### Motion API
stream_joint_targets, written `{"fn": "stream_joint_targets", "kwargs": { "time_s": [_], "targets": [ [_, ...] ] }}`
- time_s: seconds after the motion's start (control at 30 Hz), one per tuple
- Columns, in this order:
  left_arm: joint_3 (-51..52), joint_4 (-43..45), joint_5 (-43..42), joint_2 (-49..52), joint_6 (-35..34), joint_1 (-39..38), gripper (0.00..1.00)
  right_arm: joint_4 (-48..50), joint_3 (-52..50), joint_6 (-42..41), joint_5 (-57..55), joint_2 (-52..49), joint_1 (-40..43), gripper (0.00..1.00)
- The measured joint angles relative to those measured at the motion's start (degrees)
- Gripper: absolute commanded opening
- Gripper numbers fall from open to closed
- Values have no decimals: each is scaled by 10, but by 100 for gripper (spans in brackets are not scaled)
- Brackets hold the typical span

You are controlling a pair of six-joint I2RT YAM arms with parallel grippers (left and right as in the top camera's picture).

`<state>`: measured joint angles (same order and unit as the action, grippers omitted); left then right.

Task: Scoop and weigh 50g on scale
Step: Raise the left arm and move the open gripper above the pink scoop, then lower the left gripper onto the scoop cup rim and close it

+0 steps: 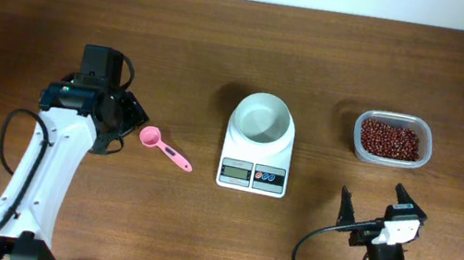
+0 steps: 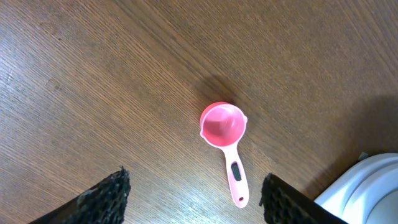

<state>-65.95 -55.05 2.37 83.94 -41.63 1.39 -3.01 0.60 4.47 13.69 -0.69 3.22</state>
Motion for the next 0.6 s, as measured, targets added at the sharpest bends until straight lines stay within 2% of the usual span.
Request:
{"fn": "stream_joint_targets", "kwargs": {
  "time_s": [0.27,0.3,0.37,0.6],
  "targets": [
    [0,4,0,1,0,0,65,0,0,0,0,0,0,99],
    [0,4,0,6,0,0,64,0,0,0,0,0,0,99],
    [0,4,0,18,0,0,53,0,0,0,0,0,0,99],
    [0,12,-6,89,0,0,47,0,0,0,0,0,0,99]
  ]
}}
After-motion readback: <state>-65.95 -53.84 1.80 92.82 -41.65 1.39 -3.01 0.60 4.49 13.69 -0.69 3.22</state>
